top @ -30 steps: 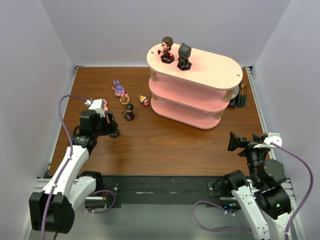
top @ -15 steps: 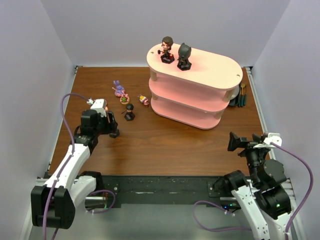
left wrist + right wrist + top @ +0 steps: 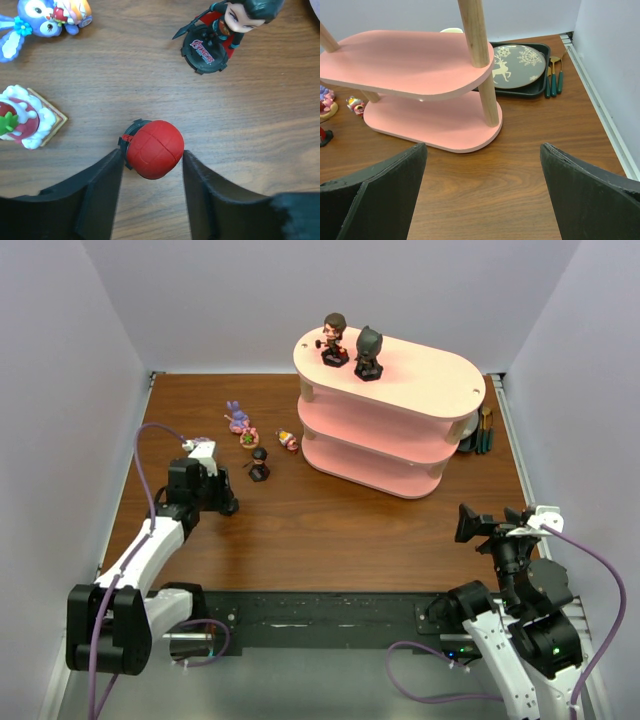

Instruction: Place and organize the plastic toys onto the shelf

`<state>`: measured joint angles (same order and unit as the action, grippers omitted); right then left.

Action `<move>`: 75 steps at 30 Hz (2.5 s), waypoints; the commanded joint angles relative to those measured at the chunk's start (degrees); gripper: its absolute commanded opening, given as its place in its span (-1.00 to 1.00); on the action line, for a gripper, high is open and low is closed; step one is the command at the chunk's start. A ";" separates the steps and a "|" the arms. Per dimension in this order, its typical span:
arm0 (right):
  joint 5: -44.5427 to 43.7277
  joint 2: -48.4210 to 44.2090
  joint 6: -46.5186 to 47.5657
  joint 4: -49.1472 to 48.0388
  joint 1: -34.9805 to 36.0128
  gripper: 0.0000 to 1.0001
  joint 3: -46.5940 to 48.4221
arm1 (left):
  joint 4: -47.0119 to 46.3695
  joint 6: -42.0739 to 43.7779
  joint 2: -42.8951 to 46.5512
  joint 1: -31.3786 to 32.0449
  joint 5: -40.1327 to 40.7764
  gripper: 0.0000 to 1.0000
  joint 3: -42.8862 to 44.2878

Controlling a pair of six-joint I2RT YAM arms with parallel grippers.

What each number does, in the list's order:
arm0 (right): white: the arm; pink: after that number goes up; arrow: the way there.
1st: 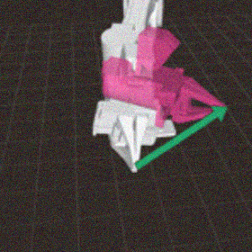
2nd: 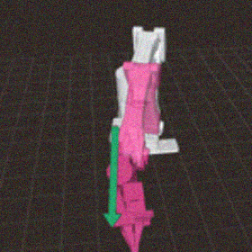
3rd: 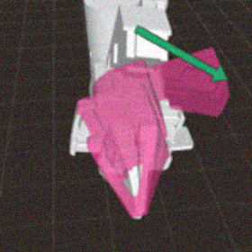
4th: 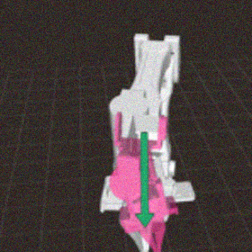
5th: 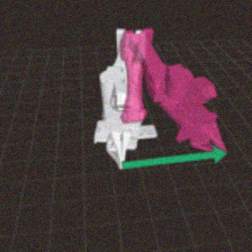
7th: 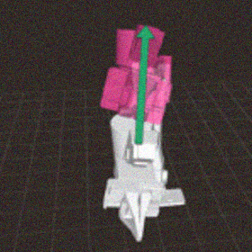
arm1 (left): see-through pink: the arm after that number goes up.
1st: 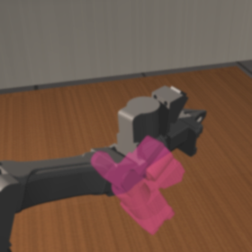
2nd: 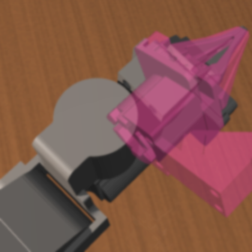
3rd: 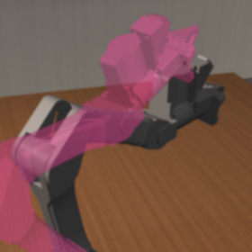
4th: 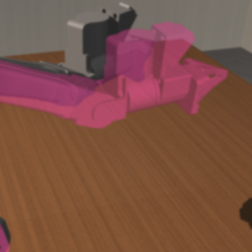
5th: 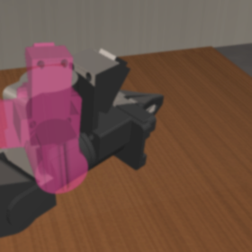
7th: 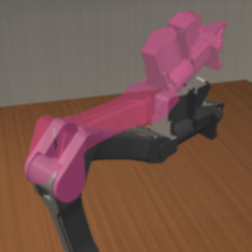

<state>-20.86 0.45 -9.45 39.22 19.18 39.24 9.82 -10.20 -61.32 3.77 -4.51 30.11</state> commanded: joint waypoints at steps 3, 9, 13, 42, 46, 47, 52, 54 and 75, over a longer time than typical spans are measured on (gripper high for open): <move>0.91 -1.59 -0.48 -0.81 0.24 0.97 0.92 | -3.32 1.76 -0.47 -0.43 -3.13 -0.06 1.62; 1.00 -1.59 -0.48 -0.81 0.24 0.97 0.92 | -2.62 0.62 0.93 -0.43 -4.89 -0.32 1.18; 1.53 -1.59 -0.21 -0.99 0.24 0.97 0.92 | -2.00 -2.80 2.95 -0.43 -7.43 -0.47 0.48; 45.66 32.32 -10.94 -44.13 4.26 0.97 -8.92 | 18.21 -30.75 2.09 24.96 9.16 -0.97 23.68; 36.88 40.41 -7.08 -48.53 14.02 0.97 -7.96 | 17.86 -32.17 -0.99 30.40 11.72 -0.97 26.31; 34.94 43.99 -5.33 -49.50 16.31 0.97 -7.87 | 17.51 -32.34 -1.95 31.12 11.98 -0.97 26.84; 26.06 54.03 -3.73 -57.56 25.29 0.98 -7.08 | 17.51 -34.01 -5.03 35.24 14.27 -0.97 29.92; 25.17 58.15 -2.94 -60.57 27.65 0.96 -6.99 | 17.95 -34.36 -6.09 36.22 15.06 -0.97 30.80; 23.94 72.59 -0.74 -77.89 32.85 -0.05 -3.83 | 18.74 -36.03 -8.73 39.29 15.50 -0.97 33.44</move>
<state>3.53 71.85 -10.79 -32.53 51.72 32.88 29.45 -44.99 -69.87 42.39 10.31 60.66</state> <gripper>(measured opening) 0.488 0.466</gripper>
